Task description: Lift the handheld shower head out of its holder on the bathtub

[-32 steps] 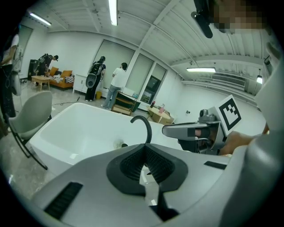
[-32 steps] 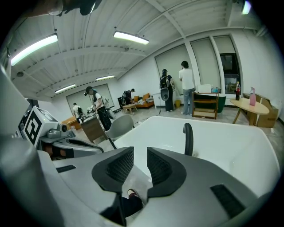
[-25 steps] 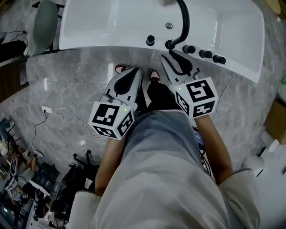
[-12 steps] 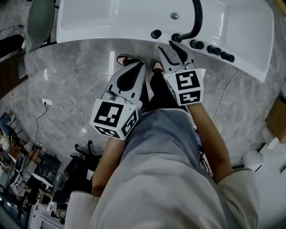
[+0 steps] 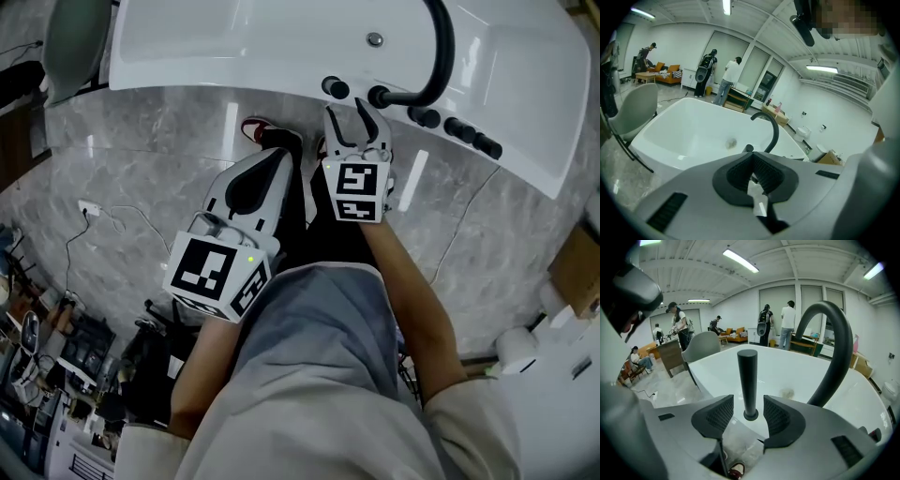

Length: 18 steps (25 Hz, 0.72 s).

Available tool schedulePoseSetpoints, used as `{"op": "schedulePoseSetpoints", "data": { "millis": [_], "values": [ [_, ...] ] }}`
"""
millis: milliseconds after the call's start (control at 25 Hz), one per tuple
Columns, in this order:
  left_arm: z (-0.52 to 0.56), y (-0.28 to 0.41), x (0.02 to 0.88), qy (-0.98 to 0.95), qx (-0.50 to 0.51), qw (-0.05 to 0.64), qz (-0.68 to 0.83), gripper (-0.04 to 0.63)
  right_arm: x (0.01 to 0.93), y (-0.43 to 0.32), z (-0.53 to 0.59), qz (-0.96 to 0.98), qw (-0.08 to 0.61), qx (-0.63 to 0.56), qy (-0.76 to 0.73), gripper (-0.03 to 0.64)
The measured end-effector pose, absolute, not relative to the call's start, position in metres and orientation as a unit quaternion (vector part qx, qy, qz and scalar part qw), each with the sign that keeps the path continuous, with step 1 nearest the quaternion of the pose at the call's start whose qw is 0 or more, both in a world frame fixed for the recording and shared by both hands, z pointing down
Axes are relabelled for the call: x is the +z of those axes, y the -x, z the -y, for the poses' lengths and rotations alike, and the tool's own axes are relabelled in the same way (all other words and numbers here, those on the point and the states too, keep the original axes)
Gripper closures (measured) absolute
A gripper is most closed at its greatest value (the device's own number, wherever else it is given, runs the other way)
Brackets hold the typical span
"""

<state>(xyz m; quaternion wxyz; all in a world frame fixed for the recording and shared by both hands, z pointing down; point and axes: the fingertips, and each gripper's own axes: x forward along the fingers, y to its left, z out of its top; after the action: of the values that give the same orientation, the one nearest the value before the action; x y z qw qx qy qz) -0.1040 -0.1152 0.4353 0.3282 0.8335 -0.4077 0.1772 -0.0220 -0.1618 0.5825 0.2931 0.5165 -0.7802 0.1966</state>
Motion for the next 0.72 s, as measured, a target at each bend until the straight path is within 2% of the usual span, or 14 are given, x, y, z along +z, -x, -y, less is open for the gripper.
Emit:
{"op": "schedulePoseSetpoints", "data": {
  "millis": [320, 720],
  "values": [
    [0.126, 0.113, 0.445, -0.824, 0.181, 0.342, 0.414, 0.589, 0.624, 0.023, 0.171, 0.756, 0.337, 0.168, -0.536, 0.422],
    [0.139, 0.118, 0.449, -0.824, 0.186, 0.346, 0.41, 0.589, 0.653, 0.028, 0.191, 0.735, 0.343, 0.179, -0.557, 0.423]
  ]
}}
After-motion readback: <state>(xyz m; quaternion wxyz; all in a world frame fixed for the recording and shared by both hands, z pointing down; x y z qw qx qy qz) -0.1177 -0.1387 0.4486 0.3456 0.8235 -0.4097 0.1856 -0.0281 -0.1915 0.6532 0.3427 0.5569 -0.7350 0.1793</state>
